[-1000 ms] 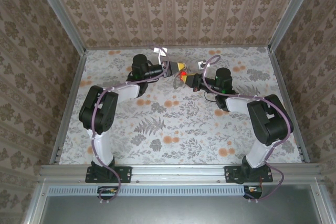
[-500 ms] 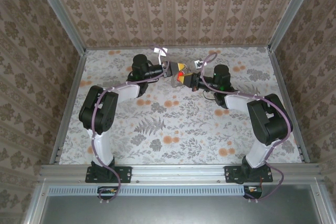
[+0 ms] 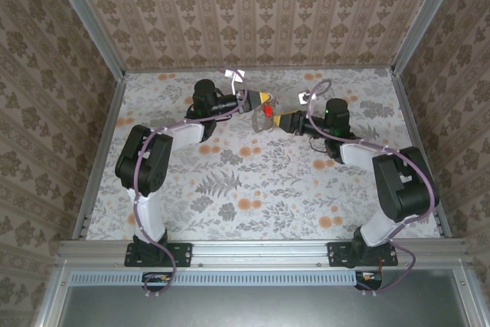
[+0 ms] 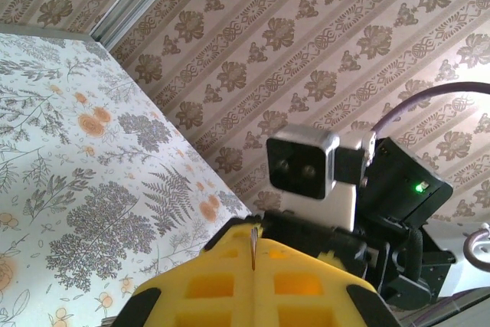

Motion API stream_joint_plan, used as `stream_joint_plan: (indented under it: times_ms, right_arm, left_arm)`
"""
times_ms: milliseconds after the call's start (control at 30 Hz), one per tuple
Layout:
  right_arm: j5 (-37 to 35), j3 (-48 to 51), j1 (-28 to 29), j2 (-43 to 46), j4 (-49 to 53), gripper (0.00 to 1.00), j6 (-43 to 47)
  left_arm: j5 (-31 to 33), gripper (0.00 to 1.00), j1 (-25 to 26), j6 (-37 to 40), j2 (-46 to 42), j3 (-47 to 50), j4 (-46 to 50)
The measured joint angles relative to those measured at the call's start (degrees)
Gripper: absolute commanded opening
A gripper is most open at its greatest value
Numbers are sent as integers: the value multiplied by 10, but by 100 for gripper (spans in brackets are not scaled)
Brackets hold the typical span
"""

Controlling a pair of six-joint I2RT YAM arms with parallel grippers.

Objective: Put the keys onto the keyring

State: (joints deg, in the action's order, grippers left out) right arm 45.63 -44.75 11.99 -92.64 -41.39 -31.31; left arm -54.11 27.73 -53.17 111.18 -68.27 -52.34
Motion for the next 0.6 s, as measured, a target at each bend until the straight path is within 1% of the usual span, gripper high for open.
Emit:
stream_joint_plan:
  times_ms: [233, 400, 600]
  right_arm:
    - [-37, -2, -7, 8, -55, 42, -80]
    - [-50, -22, -5, -9, -99, 41, -138]
    - [-62, -37, 7, -32, -121, 39, -172]
  left_arm:
    - [0, 0, 0, 0, 0, 0, 0]
    - [0, 0, 0, 0, 0, 0, 0]
    - [0, 0, 0, 0, 1, 0, 0]
